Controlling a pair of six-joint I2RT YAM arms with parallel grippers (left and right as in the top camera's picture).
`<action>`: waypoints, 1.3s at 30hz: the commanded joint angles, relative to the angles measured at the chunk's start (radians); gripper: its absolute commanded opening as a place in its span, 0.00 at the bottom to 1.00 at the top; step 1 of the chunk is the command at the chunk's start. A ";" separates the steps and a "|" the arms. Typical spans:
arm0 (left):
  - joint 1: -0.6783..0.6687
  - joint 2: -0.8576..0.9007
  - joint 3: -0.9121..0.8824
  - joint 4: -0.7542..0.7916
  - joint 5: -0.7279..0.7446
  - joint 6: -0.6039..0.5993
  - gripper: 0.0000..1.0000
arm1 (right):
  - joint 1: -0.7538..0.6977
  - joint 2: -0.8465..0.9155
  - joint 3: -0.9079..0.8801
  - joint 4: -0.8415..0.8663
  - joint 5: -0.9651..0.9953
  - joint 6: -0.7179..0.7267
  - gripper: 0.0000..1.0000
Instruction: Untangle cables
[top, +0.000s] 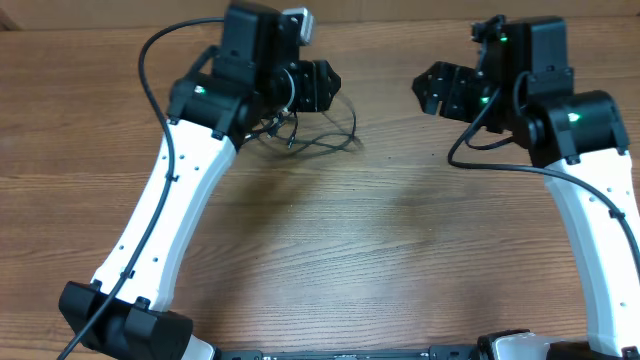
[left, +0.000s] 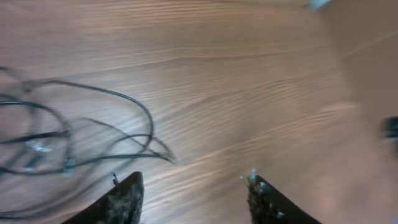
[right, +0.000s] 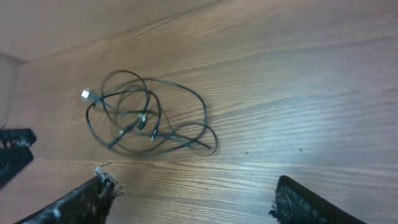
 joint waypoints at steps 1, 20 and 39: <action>-0.010 -0.009 0.025 -0.034 -0.193 0.132 0.66 | -0.023 -0.004 0.016 -0.016 -0.008 0.002 0.86; -0.049 0.301 0.023 -0.342 -0.170 -0.348 0.55 | -0.026 0.003 0.005 -0.057 -0.005 -0.028 0.93; -0.066 0.509 0.102 -0.198 -0.195 -0.381 0.04 | -0.026 0.003 0.005 -0.058 -0.005 -0.028 0.94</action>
